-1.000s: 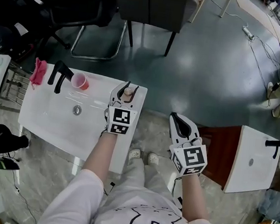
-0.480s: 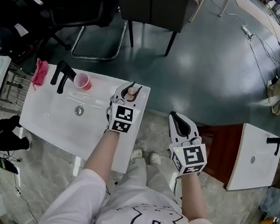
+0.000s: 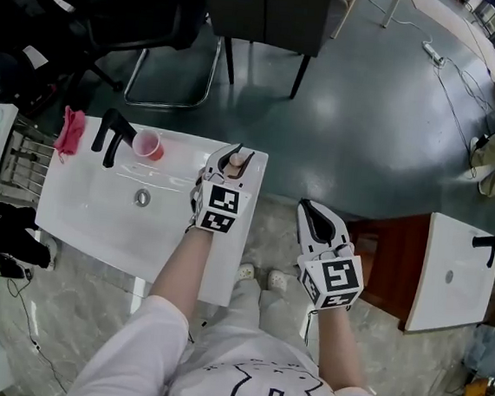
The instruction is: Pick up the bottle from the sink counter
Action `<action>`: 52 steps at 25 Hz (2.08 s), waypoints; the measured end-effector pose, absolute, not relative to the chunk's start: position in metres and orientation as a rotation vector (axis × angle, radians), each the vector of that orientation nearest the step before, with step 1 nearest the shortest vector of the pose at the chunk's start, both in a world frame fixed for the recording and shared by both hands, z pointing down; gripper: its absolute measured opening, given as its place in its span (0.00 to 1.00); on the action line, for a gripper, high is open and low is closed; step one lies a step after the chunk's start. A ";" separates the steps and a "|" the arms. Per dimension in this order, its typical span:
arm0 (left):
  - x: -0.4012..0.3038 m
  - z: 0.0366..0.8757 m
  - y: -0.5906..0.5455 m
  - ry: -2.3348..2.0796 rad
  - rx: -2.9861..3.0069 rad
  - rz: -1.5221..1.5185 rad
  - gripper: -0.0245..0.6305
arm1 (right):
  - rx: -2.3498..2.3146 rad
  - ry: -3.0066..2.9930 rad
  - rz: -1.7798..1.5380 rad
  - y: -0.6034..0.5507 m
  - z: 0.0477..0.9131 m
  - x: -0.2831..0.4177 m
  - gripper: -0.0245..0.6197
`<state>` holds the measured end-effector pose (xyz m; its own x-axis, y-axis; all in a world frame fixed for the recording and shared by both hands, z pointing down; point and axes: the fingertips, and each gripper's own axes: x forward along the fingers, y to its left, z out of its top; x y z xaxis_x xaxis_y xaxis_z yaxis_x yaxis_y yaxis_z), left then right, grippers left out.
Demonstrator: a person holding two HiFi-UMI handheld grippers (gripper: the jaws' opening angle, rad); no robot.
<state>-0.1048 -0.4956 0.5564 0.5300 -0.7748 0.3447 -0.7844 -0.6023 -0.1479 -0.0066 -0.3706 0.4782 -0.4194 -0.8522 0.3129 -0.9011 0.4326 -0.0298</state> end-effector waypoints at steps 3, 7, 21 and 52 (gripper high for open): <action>-0.105 0.557 -0.494 -1.356 2.708 0.593 0.21 | 1.529 -2.440 0.294 -0.370 0.480 -0.009 0.09; -0.110 0.552 -0.490 -1.354 2.671 0.559 0.20 | 1.510 -2.458 0.269 -0.371 0.474 -0.014 0.09; -0.127 0.534 -0.459 -1.440 2.617 0.502 0.19 | 1.437 -2.523 0.231 -0.351 0.456 -0.018 0.09; -0.175 0.400 -0.363 -1.726 2.668 0.288 0.19 | 1.355 -2.697 -0.021 -0.294 0.377 -0.040 0.09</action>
